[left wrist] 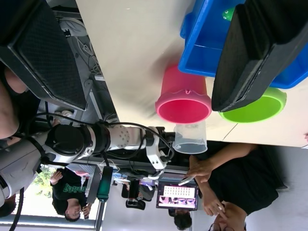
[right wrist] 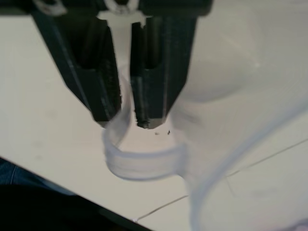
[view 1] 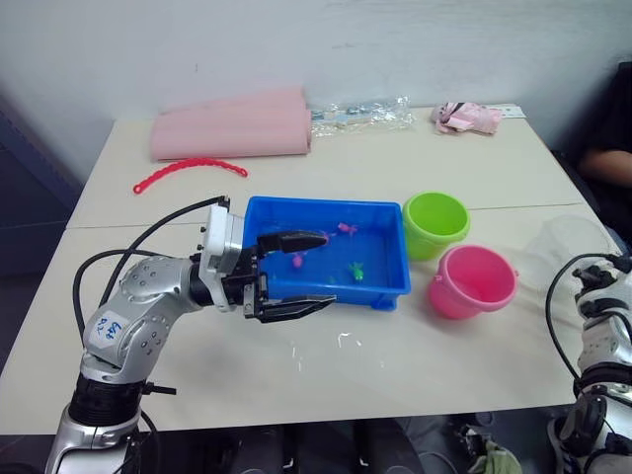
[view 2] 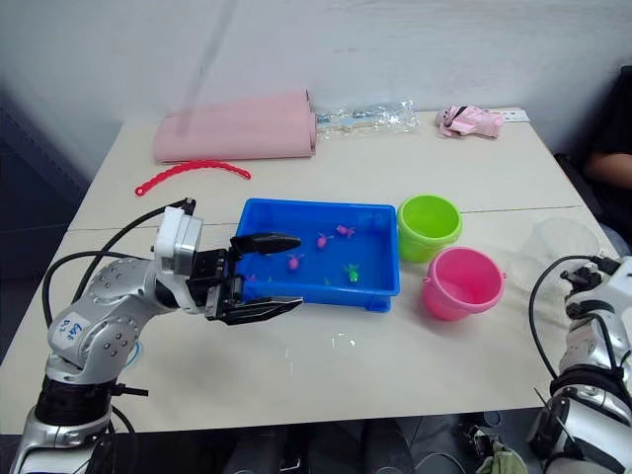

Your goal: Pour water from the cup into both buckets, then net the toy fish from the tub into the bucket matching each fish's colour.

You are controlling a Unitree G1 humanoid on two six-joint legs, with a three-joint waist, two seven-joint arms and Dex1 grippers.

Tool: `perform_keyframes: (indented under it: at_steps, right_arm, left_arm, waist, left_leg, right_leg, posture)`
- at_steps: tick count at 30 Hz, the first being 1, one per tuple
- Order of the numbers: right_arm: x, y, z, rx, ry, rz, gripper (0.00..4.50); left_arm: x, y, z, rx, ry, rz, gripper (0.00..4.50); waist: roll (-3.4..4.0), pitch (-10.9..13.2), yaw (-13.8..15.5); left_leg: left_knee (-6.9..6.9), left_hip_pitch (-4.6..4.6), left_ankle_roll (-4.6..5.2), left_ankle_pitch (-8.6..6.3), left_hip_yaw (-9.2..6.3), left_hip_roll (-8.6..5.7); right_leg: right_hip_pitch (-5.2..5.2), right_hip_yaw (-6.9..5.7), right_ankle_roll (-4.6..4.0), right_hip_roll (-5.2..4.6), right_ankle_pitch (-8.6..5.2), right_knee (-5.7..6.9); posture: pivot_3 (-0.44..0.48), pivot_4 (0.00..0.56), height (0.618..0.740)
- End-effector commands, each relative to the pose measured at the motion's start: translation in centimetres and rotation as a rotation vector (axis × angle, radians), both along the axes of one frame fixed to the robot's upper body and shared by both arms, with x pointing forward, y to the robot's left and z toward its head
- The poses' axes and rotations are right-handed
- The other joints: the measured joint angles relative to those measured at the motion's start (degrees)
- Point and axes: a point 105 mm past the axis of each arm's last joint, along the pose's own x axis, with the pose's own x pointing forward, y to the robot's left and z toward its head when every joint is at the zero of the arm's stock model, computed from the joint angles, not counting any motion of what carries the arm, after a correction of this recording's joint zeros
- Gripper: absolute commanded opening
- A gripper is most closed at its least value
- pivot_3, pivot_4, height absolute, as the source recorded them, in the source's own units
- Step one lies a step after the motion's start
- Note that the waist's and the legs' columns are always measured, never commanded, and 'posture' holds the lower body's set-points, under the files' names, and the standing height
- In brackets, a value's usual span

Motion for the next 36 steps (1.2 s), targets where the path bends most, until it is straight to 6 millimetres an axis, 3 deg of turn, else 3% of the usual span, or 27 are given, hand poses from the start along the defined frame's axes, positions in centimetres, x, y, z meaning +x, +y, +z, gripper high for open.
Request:
perform_keyframes:
  at_steps: [1,3,6,10,16,18,21,23,27,31,36]
  right_arm:
    - [-1.9,-1.6,1.7,-0.040,-0.086,-0.034,2.13]
    - [-3.4,-1.6,0.9,-0.047,-0.082,-0.035,2.88]
    - [-6.5,-1.7,-0.1,-0.050,-0.079,-0.072,4.40]
    - [-9.6,-0.6,1.2,-0.099,-0.130,-0.031,4.46]
    - [-9.2,6.2,10.7,-0.201,-0.326,0.420,4.46]
    - [-8.7,8.4,12.6,-0.230,-0.336,0.566,4.46]
    - [-8.1,13.6,15.5,-0.418,-0.385,0.890,4.46]
    - [-7.7,16.0,15.3,-0.520,-0.354,1.044,4.46]
    - [-6.4,21.2,13.2,-0.692,-0.311,1.335,4.46]
    - [-4.0,23.9,12.7,-0.706,-0.327,1.445,4.46]
    - [-2.4,25.9,11.7,-0.714,-0.314,1.518,4.46]
  left_arm:
    - [0.0,0.5,0.6,0.001,-0.036,0.010,4.50]
    - [0.4,0.9,0.4,0.005,-0.035,0.031,4.50]
    - [1.2,1.6,0.5,0.004,-0.040,0.070,4.50]
    - [1.3,2.3,0.3,0.010,-0.033,0.089,4.50]
    - [1.8,4.6,-0.4,-0.003,0.019,0.207,4.50]
    - [1.9,5.5,-0.7,-0.010,0.035,0.255,4.50]
    - [2.2,7.5,-1.6,-0.002,0.033,0.375,4.50]
    - [2.7,8.8,-1.4,-0.023,0.002,0.469,4.50]
    - [2.8,12.1,-0.9,-0.076,-0.023,0.655,4.50]
    - [0.4,17.0,-1.9,-0.047,-0.049,0.900,4.50]
    - [-4.5,23.7,-3.3,-0.045,-0.048,1.251,4.50]
  waist:
    - [0.00,0.0,0.1]
    - [0.01,0.0,0.2]
    - [0.00,0.0,0.2]
    - [0.04,0.0,0.1]
    - [0.13,0.0,-0.7]
    - [0.13,-0.1,-0.5]
    - [-0.01,-0.1,0.0]
    - [-0.05,0.0,0.1]
    - [-0.44,0.0,0.5]
    - [-0.59,0.0,-0.5]
    - [-0.88,0.1,-0.3]
  left_leg:
    - [0.00,0.00,0.00,0.00,-0.01,0.00]
    - [-0.02,-0.02,0.00,0.00,-0.03,0.00]
    - [-0.05,-0.03,-0.01,-0.01,-0.07,0.03]
    - [-0.10,-0.01,-0.02,-0.03,-0.06,0.02]
    - [-0.55,0.55,0.02,-0.09,0.37,0.01]
    - [-0.64,0.67,0.00,-0.09,0.36,0.05]
    - [-0.70,0.67,-0.09,-0.11,0.27,0.13]
    - [-0.72,0.64,-0.08,-0.14,0.28,0.12]
    - [-0.63,0.54,0.03,-0.21,0.31,0.07]
    - [-0.60,0.52,0.09,-0.29,0.42,0.02]
    - [-0.63,0.49,-0.08,-0.38,0.38,0.24]
  right_leg:
    - [0.00,0.00,0.00,0.00,0.00,0.00]
    - [0.00,-0.02,0.00,0.00,0.00,-0.02]
    - [0.00,-0.03,0.00,0.02,0.00,-0.05]
    - [-0.02,0.00,0.00,-0.02,0.00,-0.03]
    - [0.07,0.45,0.02,-0.08,0.01,0.02]
    - [0.12,0.46,0.01,-0.07,0.01,0.03]
    - [0.10,0.46,-0.08,-0.07,-0.04,0.00]
    - [0.09,0.39,-0.09,0.01,-0.05,-0.06]
    - [0.08,0.30,-0.08,-0.09,-0.04,-0.13]
    - [0.06,0.35,-0.03,-0.27,-0.02,-0.20]
    - [0.00,0.28,-0.14,-0.31,-0.08,-0.20]
  posture:
    - [0.000,0.150,0.740]
    - [0.000,0.150,0.740]
    - [0.000,0.150,0.740]
    - [0.000,0.150,0.740]
    - [0.000,0.150,0.740]
    - [0.000,0.150,0.740]
    - [0.000,0.150,0.740]
    - [0.000,0.150,0.740]
    - [0.000,0.150,0.740]
    - [0.000,0.150,0.740]
    - [0.000,0.150,0.740]
